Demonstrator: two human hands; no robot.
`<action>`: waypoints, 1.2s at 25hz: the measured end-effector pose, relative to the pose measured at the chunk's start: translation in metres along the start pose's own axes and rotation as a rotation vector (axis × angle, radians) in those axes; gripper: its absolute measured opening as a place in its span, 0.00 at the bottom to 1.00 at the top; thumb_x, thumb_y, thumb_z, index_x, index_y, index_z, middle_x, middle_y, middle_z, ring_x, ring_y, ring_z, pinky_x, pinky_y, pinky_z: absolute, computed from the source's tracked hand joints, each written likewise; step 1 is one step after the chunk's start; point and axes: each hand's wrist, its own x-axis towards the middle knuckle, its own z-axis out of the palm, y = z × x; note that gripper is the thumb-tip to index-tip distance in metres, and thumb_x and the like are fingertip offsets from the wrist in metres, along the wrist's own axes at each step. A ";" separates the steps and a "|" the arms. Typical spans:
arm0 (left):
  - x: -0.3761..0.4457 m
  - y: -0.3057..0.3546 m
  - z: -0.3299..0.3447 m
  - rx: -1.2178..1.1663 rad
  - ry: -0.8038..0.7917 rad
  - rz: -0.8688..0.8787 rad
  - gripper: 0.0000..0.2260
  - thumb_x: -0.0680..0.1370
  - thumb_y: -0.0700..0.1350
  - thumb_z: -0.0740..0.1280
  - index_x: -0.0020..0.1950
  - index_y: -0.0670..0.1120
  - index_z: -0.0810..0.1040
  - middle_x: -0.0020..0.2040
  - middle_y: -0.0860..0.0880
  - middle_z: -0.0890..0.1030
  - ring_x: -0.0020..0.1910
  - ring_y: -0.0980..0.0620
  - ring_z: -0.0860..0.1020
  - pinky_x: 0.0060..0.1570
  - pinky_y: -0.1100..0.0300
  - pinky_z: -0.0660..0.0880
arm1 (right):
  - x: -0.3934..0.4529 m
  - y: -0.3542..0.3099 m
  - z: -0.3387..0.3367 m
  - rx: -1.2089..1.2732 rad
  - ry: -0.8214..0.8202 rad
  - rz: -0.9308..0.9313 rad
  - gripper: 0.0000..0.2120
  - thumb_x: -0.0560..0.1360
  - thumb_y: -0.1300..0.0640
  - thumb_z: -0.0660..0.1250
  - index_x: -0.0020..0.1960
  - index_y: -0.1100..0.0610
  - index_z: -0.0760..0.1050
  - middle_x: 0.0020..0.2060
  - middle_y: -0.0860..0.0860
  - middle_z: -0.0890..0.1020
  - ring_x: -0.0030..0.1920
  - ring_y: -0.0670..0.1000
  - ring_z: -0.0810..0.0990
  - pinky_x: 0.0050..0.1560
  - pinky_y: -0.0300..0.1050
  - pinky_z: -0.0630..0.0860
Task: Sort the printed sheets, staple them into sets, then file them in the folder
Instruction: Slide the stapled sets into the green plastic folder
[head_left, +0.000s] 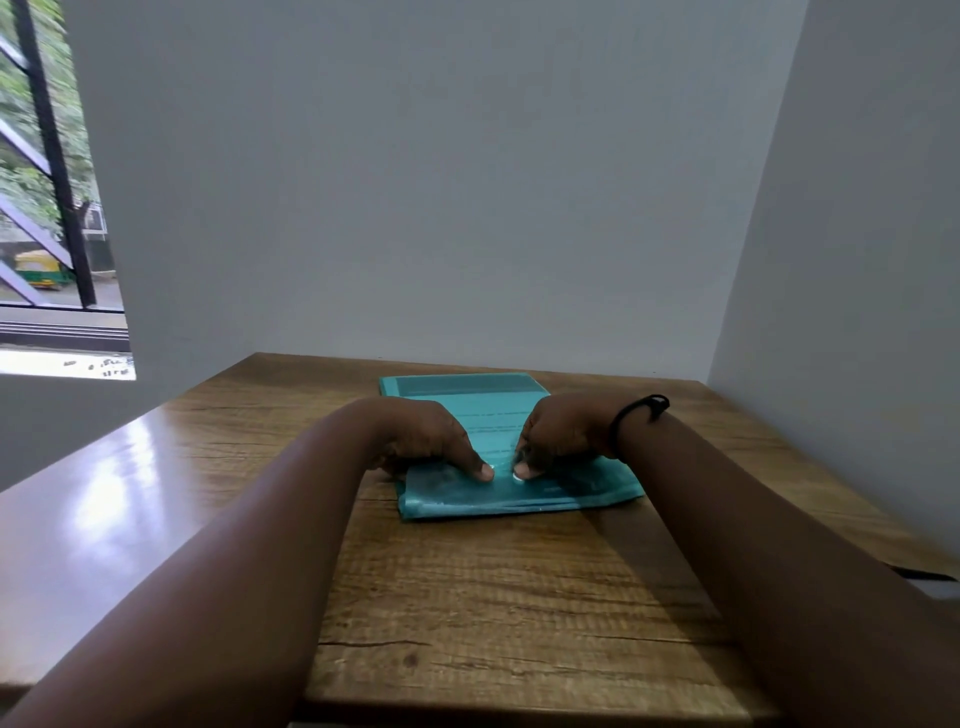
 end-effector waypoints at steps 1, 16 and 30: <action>0.000 0.000 0.000 0.003 0.005 0.000 0.12 0.68 0.49 0.78 0.42 0.46 0.78 0.34 0.51 0.81 0.30 0.55 0.79 0.28 0.65 0.73 | 0.001 -0.001 0.000 -0.037 -0.009 0.006 0.16 0.73 0.46 0.71 0.59 0.50 0.80 0.60 0.48 0.79 0.58 0.50 0.75 0.61 0.47 0.71; 0.021 -0.015 -0.010 0.405 0.580 0.145 0.17 0.74 0.63 0.67 0.47 0.49 0.78 0.48 0.49 0.82 0.46 0.52 0.79 0.49 0.55 0.76 | -0.041 -0.046 0.011 -0.424 0.170 0.116 0.23 0.78 0.46 0.61 0.69 0.57 0.66 0.66 0.56 0.70 0.65 0.57 0.71 0.61 0.51 0.69; -0.018 0.015 0.013 0.899 0.490 -0.147 0.28 0.75 0.68 0.60 0.62 0.48 0.76 0.58 0.49 0.81 0.57 0.49 0.78 0.55 0.55 0.71 | -0.054 -0.016 0.016 -0.061 0.051 0.010 0.23 0.82 0.43 0.52 0.72 0.53 0.68 0.71 0.53 0.70 0.69 0.53 0.68 0.66 0.43 0.62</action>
